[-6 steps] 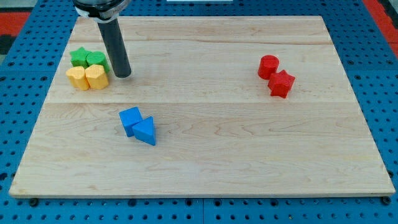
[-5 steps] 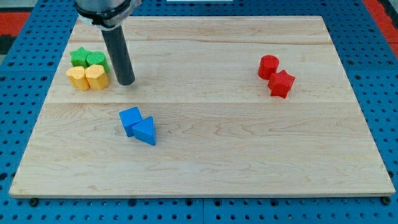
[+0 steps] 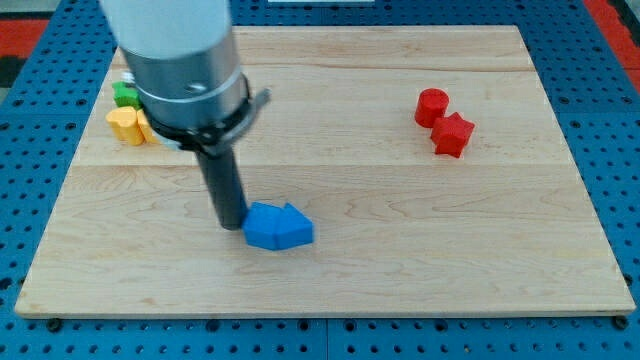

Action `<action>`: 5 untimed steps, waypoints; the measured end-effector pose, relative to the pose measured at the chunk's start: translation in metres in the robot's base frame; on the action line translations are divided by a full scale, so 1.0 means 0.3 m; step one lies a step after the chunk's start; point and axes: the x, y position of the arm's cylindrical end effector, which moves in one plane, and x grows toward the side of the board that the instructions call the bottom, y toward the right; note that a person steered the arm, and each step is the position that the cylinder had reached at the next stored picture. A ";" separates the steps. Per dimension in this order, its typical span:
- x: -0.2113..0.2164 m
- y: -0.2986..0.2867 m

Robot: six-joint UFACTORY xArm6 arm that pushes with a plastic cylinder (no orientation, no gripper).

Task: Push blue cube along with blue triangle towards bottom right

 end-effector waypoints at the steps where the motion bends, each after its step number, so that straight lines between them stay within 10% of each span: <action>1: 0.008 0.100; 5: 0.074 0.090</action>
